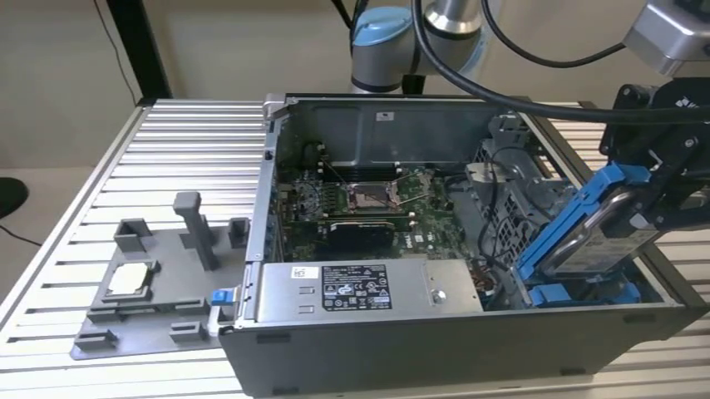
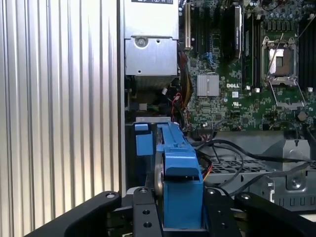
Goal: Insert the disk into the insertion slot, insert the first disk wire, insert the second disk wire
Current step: 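Insert the disk into the insertion slot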
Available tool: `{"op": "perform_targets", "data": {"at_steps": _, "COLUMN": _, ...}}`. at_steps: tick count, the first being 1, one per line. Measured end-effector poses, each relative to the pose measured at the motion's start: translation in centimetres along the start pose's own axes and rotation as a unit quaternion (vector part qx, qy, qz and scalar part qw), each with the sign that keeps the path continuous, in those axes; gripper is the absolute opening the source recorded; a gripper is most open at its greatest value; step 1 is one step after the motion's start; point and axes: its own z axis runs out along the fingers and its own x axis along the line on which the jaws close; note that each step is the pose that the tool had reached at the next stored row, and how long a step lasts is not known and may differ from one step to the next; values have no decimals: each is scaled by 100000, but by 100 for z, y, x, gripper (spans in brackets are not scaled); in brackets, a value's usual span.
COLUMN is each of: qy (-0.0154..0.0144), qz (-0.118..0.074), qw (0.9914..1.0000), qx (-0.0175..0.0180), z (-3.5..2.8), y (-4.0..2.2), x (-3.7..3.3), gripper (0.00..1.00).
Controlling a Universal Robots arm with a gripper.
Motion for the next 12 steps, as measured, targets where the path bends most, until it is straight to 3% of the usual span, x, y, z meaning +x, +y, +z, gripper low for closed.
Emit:
{"op": "perform_targets", "data": {"at_steps": 3, "qy": -188, "qz": -18, "qw": 100000, "qx": 4, "z": -27, "y": 0, "x": -2, "gripper": 0}}
{"op": "perform_targets", "data": {"at_steps": 9, "qy": -199, "qz": -28, "qw": 100000, "qx": 53, "z": -147, "y": 6, "x": -15, "gripper": 0}}
{"op": "perform_targets", "data": {"at_steps": 11, "qy": -208, "qz": -44, "qw": 99999, "qx": 323, "z": -189, "y": 11, "x": -19, "gripper": 0}}
{"op": "perform_targets", "data": {"at_steps": 12, "qy": -214, "qz": -77, "qw": 99998, "qx": 633, "z": -205, "y": 15, "x": -20, "gripper": 0}}
